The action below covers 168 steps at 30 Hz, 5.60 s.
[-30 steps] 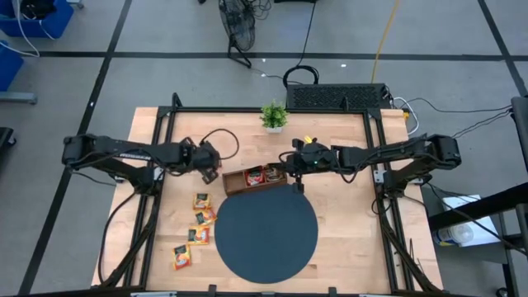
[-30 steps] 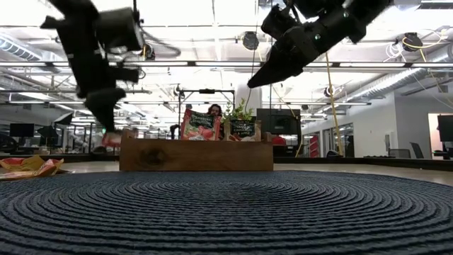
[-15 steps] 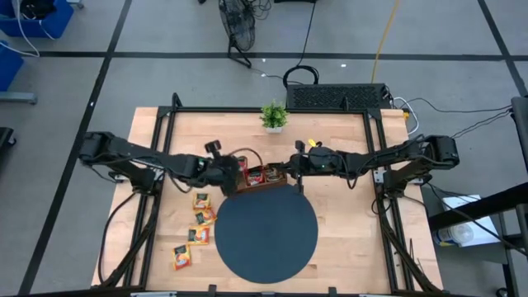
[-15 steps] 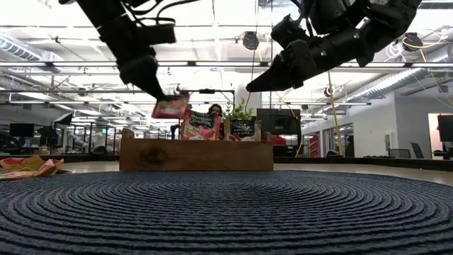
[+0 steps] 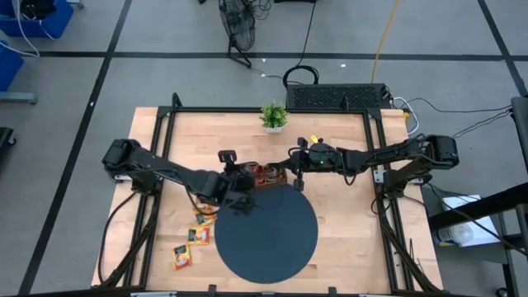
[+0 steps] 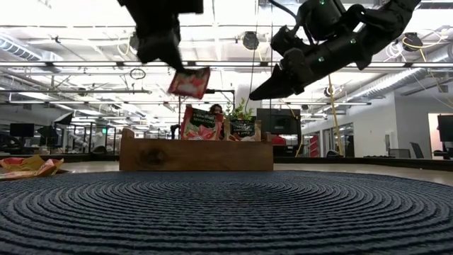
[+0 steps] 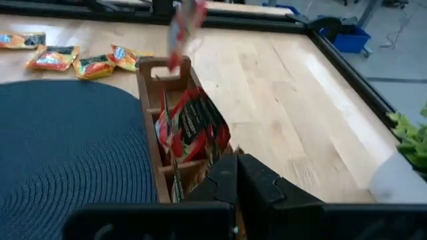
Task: Pick & Place Tea
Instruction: Put the red tea bag into the middle slot of the wooden organizer, then put the yellow tea bag into the left slot of the wooden organizer
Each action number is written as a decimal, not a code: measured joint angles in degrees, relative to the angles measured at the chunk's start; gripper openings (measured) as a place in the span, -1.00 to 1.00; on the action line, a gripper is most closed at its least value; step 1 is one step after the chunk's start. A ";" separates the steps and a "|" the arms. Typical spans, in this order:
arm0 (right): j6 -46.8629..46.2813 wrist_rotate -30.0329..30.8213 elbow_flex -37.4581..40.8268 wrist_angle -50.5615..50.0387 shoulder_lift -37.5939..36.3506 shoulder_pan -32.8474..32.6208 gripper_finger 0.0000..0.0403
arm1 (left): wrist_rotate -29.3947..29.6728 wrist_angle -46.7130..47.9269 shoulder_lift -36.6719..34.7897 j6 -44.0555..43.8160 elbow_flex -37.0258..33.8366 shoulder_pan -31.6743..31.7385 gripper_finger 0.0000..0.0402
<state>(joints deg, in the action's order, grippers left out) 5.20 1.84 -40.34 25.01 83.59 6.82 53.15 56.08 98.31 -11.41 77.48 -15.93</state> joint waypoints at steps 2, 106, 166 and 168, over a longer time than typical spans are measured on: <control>-0.01 -0.02 0.00 -0.52 0.00 0.10 -1.00 | 0.88 -0.35 0.02 -0.29 1.14 -1.32 -1.00; 14.18 5.61 -13.05 0.84 20.63 -7.34 -1.00 | 2.44 -43.91 -16.36 9.16 -20.18 -11.17 -0.67; 15.24 13.29 -28.50 -20.09 20.08 -12.76 -0.02 | 0.87 -40.88 -16.07 6.81 -20.27 -9.11 -0.67; 15.02 13.17 -28.50 -20.80 17.72 -13.55 0.01 | 0.87 -40.68 -16.07 6.78 -20.27 -9.11 -0.67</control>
<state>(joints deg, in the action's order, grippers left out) 20.22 15.00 -68.84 4.21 101.31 -6.73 54.02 15.40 82.24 -4.63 57.21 -25.04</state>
